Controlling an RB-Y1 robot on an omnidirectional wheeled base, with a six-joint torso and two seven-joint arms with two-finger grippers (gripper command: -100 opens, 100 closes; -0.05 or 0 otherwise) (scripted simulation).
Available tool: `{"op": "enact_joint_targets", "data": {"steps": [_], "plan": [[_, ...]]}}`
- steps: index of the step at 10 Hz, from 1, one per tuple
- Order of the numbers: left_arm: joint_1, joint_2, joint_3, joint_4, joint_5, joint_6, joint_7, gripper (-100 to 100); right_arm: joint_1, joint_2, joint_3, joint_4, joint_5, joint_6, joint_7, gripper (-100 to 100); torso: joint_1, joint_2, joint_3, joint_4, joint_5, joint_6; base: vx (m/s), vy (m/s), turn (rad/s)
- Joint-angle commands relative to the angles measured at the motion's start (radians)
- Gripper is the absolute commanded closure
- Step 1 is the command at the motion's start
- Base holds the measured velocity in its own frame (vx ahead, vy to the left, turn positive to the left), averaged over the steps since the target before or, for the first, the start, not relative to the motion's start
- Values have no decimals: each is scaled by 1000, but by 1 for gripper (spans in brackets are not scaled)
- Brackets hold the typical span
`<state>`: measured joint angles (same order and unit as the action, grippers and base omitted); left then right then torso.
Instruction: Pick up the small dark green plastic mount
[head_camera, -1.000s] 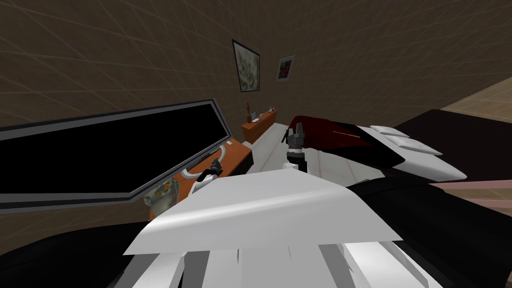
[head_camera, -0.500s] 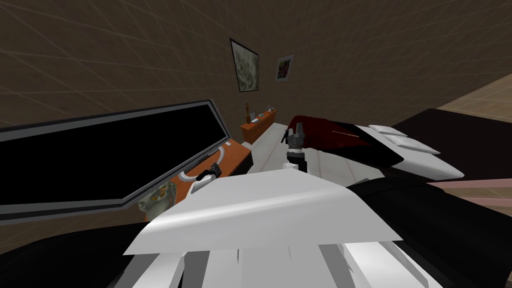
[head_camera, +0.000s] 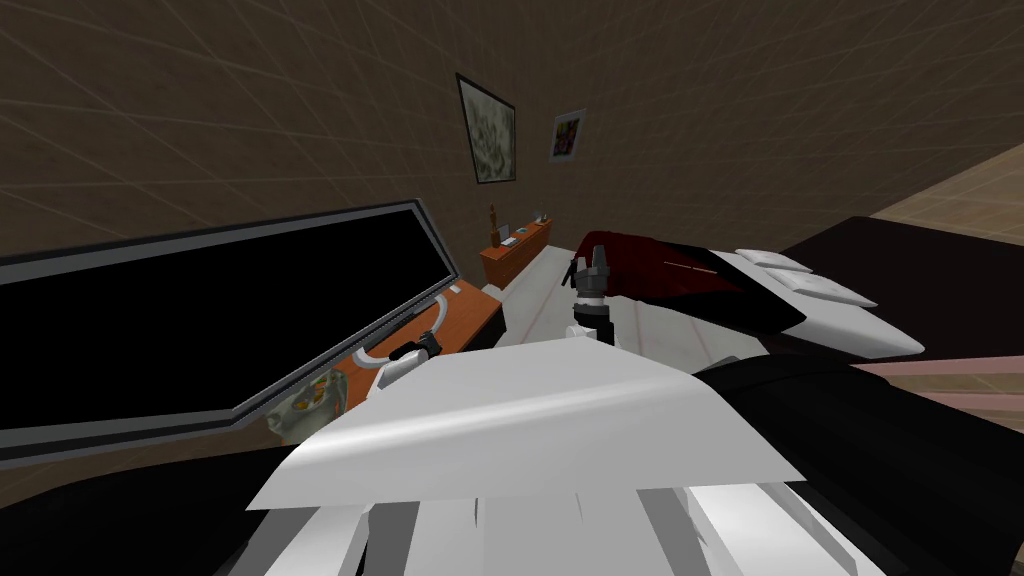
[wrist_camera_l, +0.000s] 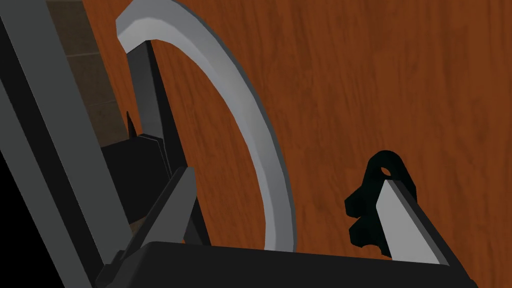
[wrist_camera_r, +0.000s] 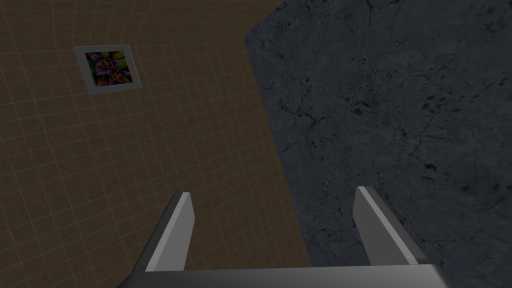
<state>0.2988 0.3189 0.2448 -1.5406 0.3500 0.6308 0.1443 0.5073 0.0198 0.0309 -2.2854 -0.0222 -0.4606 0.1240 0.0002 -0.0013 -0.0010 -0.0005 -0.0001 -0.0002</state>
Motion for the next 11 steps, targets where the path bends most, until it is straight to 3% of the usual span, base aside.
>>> {"op": "enact_joint_targets", "data": {"steps": [1, 11], "plan": [[-20, 8, 12, 43, 1, 50, 23, -100, 0, 0, 0, 0, 0, 0, 0, 0, 0, 0, 0, 0, 0, 0, 27, 2, -25], [-146, 64, 79, 323, 13, 298, 167, -100, 0, 0, 0, 0, 0, 0, 0, 0, 2, 1, 1, 0, 0, 0, 22, 25, -28]]}}
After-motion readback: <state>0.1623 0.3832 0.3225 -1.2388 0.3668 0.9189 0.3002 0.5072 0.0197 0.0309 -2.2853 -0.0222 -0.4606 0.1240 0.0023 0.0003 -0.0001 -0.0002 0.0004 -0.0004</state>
